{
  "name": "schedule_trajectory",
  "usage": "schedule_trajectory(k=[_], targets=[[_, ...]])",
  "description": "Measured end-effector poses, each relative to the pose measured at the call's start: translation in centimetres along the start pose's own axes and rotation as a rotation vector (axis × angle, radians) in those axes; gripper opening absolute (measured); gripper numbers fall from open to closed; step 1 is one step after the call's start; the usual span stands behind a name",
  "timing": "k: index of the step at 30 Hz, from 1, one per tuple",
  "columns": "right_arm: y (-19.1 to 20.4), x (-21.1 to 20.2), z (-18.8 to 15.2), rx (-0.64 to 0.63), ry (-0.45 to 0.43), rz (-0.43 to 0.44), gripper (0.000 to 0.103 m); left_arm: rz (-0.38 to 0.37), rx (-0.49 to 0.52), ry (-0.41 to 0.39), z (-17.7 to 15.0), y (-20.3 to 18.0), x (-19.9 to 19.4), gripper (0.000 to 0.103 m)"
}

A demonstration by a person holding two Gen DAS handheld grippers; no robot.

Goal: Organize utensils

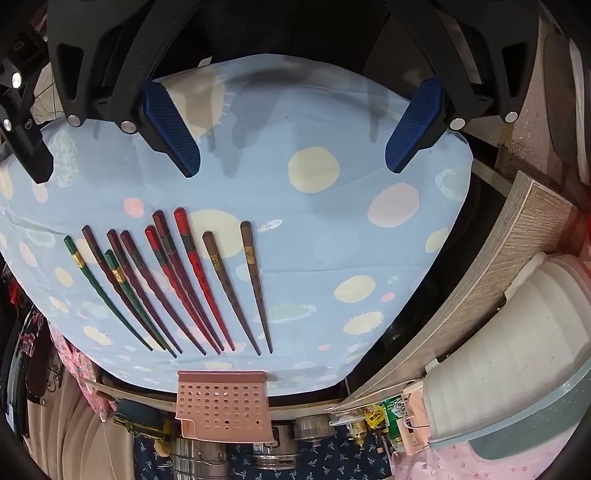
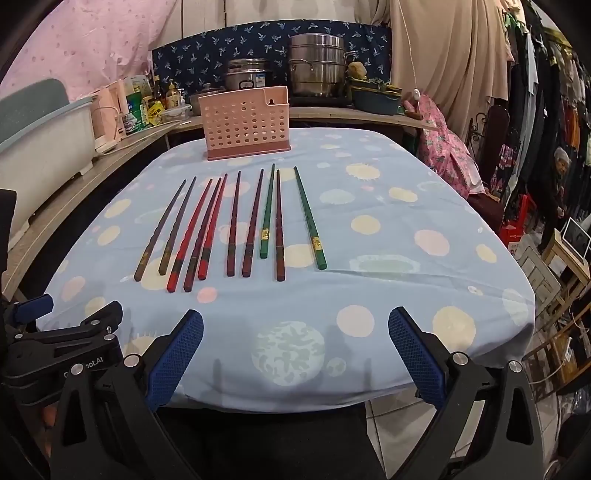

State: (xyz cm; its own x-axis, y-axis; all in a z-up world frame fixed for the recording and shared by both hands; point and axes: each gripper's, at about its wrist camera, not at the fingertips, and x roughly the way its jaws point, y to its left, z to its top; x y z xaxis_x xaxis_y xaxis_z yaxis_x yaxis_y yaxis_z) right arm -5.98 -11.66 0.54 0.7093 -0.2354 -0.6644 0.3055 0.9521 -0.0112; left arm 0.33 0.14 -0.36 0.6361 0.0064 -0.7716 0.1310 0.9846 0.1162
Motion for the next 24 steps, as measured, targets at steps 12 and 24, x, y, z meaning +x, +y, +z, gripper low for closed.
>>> schedule_trajectory(k=[12, 24], targets=[[0.53, 0.00, 0.15, -0.020, 0.009, 0.002, 0.096, 0.005, -0.001, 0.011, -0.29, -0.08, 0.18, 0.096], [0.35, -0.08, 0.14, -0.003, 0.007, 0.004, 0.096, 0.004, -0.004, 0.010, -0.45, -0.04, 0.19, 0.096]])
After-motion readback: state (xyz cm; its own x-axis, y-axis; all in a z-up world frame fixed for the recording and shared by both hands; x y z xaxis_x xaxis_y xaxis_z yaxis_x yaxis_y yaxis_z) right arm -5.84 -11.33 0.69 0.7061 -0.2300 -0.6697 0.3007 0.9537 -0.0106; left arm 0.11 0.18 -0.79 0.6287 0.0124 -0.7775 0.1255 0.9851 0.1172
